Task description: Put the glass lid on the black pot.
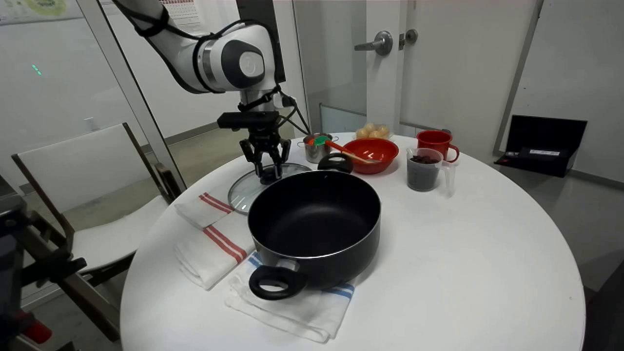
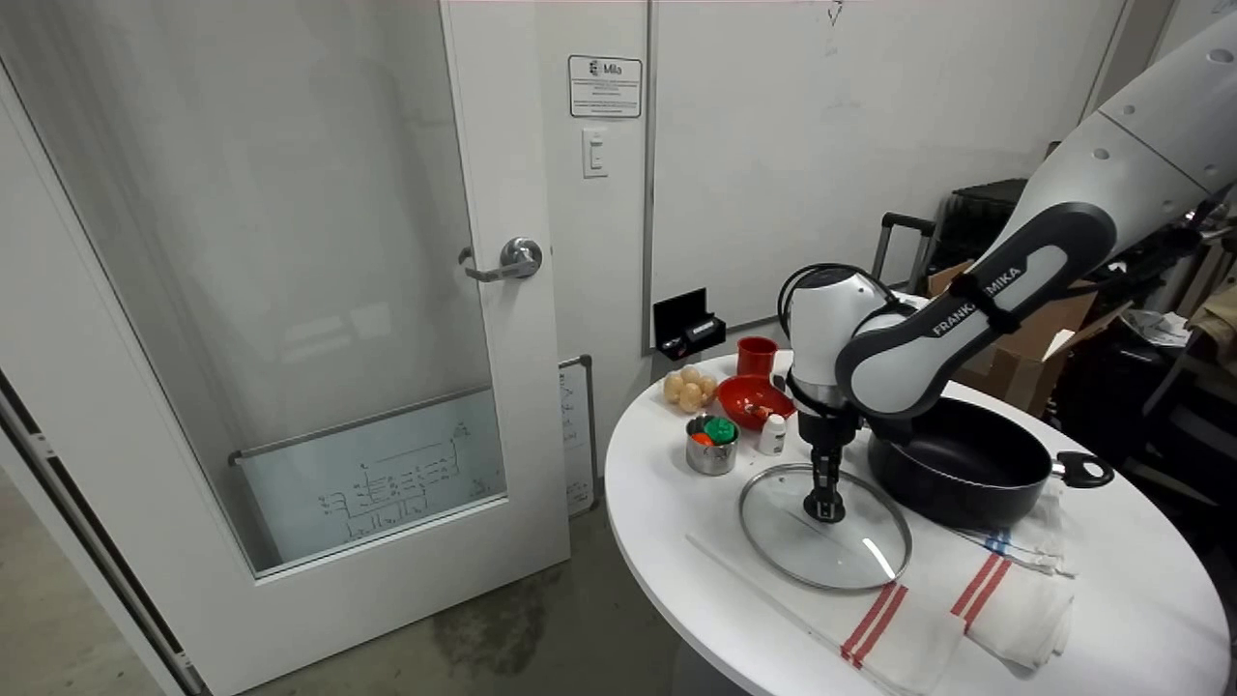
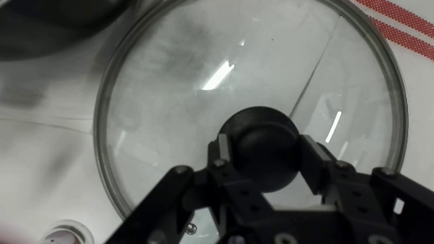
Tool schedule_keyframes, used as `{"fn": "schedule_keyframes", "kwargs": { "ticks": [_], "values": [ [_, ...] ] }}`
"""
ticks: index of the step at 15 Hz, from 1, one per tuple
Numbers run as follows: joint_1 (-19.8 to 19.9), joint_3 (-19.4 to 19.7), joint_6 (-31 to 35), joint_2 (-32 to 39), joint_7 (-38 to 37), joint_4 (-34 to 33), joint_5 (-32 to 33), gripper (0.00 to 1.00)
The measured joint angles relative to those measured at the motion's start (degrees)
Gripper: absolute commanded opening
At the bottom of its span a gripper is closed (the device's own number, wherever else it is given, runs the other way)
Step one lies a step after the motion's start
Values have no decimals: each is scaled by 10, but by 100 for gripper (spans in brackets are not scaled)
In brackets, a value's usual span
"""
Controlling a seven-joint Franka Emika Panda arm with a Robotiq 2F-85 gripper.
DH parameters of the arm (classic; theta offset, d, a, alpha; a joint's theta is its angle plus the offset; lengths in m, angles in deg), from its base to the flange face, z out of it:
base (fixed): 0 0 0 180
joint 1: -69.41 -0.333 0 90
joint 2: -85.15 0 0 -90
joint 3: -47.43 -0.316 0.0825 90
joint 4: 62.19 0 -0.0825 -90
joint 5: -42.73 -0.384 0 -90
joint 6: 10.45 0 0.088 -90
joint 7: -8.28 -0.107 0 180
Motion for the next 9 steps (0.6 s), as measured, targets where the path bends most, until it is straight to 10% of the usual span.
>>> {"fn": "schedule_keyframes", "kwargs": {
  "ticks": [9],
  "values": [
    [-3, -30, -4, -29, 16, 13, -1, 25]
  ]
}}
